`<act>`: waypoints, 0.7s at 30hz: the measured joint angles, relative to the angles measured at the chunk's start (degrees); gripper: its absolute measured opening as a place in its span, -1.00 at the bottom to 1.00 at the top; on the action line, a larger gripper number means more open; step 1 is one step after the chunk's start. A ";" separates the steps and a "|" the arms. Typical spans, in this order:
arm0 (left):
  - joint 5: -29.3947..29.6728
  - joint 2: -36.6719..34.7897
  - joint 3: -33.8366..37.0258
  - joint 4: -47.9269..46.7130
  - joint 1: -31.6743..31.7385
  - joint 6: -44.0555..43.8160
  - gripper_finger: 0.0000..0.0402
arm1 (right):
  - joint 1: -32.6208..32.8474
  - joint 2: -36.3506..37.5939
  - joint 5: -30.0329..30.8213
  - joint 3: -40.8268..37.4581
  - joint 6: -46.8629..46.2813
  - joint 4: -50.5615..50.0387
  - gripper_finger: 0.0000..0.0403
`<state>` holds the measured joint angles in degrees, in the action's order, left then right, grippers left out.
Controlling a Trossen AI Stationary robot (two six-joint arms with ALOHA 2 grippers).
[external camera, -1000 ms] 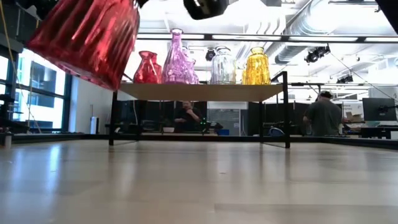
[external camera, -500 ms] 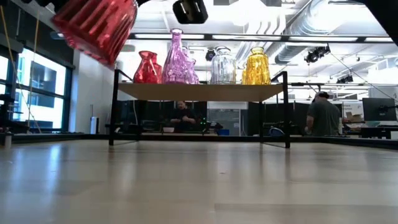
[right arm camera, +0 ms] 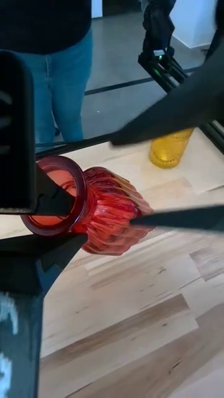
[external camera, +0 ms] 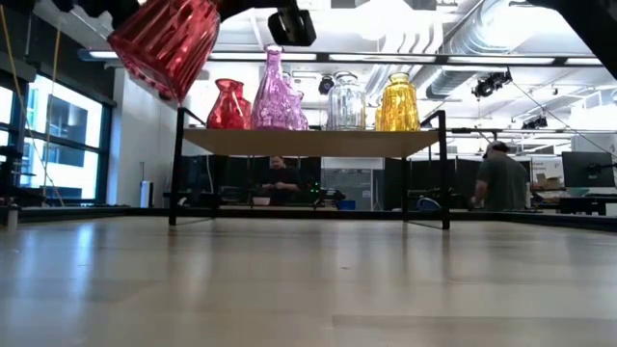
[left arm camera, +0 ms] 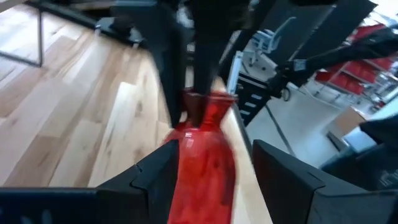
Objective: Sort vases onto shelf
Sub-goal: Put the red vase on the shelf aligned with the other red vases
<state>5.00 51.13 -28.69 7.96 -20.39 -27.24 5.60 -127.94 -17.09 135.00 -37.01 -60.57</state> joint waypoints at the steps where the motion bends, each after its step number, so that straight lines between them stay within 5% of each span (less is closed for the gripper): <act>1: 0.04 0.61 0.00 0.22 0.47 -0.61 -0.04 | -0.05 0.00 -0.02 0.00 0.00 0.02 -0.99; 21: -5.87 10.70 0.02 11.49 3.94 -4.99 -0.04 | 0.01 -0.20 2.18 -0.07 -0.46 0.62 -0.99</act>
<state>-0.87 61.82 -28.67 19.44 -16.45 -32.23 5.61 -128.14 -14.91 134.93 -37.47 -59.95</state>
